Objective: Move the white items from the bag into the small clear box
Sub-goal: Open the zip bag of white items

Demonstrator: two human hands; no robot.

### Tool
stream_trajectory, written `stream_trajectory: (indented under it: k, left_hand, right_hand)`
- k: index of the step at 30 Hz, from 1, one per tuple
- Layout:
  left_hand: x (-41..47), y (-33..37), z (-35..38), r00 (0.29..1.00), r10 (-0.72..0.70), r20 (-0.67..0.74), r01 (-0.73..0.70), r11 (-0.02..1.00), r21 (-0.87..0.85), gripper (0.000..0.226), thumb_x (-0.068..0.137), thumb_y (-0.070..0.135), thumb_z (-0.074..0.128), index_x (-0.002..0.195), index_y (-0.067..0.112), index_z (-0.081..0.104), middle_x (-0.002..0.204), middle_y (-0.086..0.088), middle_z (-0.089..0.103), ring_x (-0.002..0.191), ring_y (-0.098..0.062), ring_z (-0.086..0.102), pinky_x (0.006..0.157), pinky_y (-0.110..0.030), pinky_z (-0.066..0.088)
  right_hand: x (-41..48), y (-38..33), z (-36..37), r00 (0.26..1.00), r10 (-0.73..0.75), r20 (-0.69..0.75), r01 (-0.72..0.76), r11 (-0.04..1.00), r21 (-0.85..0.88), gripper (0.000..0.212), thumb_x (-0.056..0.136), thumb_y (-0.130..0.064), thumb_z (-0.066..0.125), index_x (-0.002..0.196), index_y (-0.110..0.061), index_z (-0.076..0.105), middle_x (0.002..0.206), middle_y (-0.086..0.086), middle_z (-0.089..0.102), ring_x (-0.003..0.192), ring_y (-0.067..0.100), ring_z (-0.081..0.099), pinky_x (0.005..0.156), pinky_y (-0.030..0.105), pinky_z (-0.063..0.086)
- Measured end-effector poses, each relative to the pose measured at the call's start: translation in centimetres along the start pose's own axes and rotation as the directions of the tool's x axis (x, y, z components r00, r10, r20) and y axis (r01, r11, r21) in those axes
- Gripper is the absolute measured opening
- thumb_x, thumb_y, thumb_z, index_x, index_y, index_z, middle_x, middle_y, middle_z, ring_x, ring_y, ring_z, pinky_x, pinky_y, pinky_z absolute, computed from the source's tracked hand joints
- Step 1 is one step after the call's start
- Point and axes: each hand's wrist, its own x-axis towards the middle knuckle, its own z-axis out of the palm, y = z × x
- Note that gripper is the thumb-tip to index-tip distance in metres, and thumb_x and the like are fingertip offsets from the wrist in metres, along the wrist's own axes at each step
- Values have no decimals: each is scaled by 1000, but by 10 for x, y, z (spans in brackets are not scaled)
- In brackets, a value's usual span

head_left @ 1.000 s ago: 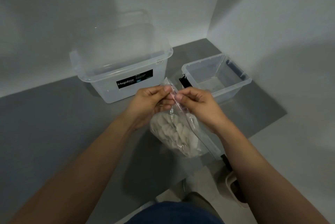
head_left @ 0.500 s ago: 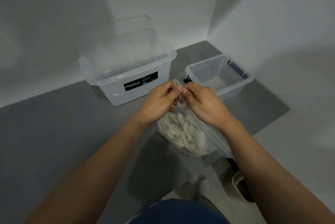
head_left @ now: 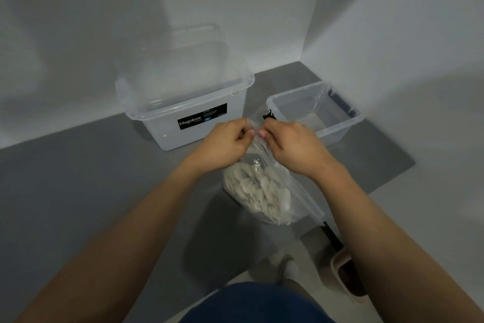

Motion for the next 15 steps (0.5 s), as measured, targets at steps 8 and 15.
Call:
stream_trajectory:
  k: [8,15]
  left_hand:
    - [-16,13,4,951,-303,-67,271,917,-291,33,95,39,60,78,12,57,72,-5,63,60,-18,63,53,-37,59]
    - [-33,12,34,915,-400,49,344,714,-609,16,101,18,55,90,11,64,73,-4,63,63,-14,58,52,-31,52]
  right_hand:
    - [-1,-2,6,993,102,-64,-87,975,207,28,106,-35,48,90,-16,60,72,-9,59,72,21,59,65,36,44]
    - [-36,-4,7,978,174,115,-208,799,564,21,95,-49,62,98,-28,65,90,-11,71,84,7,68,77,26,54]
